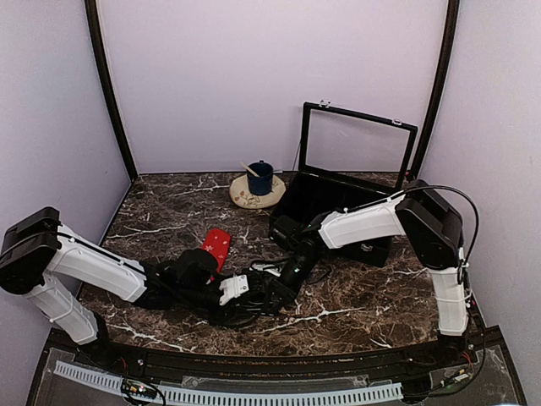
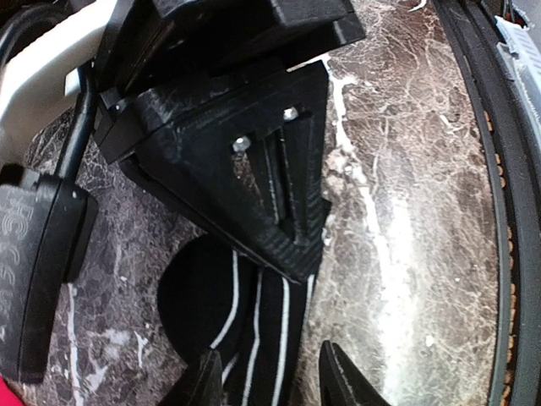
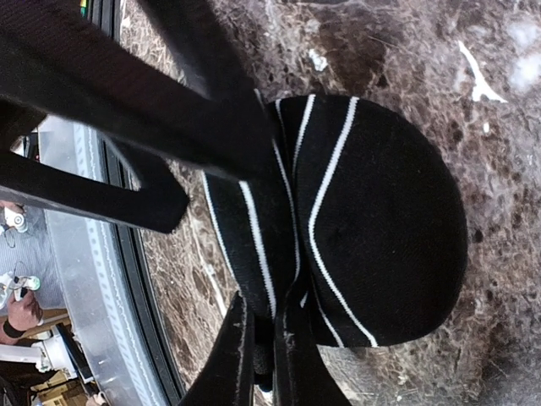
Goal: Roll the socks
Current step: Roll the sock at the center of the board.
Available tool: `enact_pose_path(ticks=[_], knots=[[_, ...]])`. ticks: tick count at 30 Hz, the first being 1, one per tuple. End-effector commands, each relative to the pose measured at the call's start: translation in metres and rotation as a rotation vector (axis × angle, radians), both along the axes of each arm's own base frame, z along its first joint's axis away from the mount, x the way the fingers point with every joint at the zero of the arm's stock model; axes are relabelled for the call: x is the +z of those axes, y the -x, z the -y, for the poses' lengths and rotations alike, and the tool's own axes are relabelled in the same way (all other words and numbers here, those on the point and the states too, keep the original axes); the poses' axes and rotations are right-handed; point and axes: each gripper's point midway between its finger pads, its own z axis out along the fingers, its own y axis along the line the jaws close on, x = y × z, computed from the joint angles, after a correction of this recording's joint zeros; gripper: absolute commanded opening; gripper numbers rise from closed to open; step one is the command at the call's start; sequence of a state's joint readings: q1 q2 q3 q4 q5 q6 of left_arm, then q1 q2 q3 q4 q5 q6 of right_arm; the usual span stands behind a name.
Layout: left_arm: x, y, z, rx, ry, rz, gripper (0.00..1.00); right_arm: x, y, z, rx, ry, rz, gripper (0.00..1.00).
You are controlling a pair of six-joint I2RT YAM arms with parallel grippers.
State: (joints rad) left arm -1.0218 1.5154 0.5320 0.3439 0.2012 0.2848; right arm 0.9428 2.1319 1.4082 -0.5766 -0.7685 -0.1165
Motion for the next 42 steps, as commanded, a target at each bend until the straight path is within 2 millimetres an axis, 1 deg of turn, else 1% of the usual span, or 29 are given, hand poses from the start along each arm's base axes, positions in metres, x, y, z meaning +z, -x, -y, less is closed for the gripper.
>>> enact_pose_path(ticks=[1,5,10,14,16,22,27,30,32,35,38,42], knots=[[-0.003,-0.005,0.004,-0.019,-0.046,0.052,0.42,0.002,0.001,0.000,0.013,-0.004,-0.035,0.00],[-0.006,-0.005,0.006,-0.029,-0.056,0.051,0.40,0.001,0.001,0.001,0.013,-0.001,-0.045,0.00],[-0.009,-0.003,0.007,-0.048,-0.069,0.038,0.35,0.001,-0.001,0.001,0.012,-0.001,-0.059,0.00],[-0.013,0.000,0.007,-0.060,-0.084,0.021,0.34,0.002,-0.004,0.000,0.009,-0.003,-0.067,0.00],[-0.015,0.001,0.006,-0.062,-0.093,0.014,0.30,0.003,-0.004,-0.001,0.010,-0.006,-0.070,0.00],[-0.022,0.003,0.006,-0.069,-0.123,-0.018,0.12,0.001,-0.005,-0.001,0.010,0.002,-0.078,0.00],[-0.023,0.006,0.006,-0.071,-0.124,-0.044,0.05,-0.003,-0.006,0.002,0.002,0.016,-0.072,0.00],[-0.024,0.010,0.007,-0.075,-0.121,-0.069,0.03,-0.005,-0.007,0.004,-0.008,0.017,-0.071,0.06],[-0.025,0.011,0.007,-0.077,-0.123,-0.081,0.02,-0.005,-0.008,0.006,-0.018,0.016,-0.073,0.15],[-0.026,0.013,0.006,-0.071,-0.124,-0.098,0.01,-0.005,-0.010,0.009,-0.037,0.009,-0.078,0.21],[-0.027,0.015,0.005,-0.064,-0.123,-0.118,0.00,-0.003,-0.010,0.012,-0.053,-0.002,-0.084,0.25],[-0.029,0.015,0.003,-0.047,-0.120,-0.157,0.00,-0.001,-0.011,0.014,-0.070,-0.021,-0.091,0.28]])
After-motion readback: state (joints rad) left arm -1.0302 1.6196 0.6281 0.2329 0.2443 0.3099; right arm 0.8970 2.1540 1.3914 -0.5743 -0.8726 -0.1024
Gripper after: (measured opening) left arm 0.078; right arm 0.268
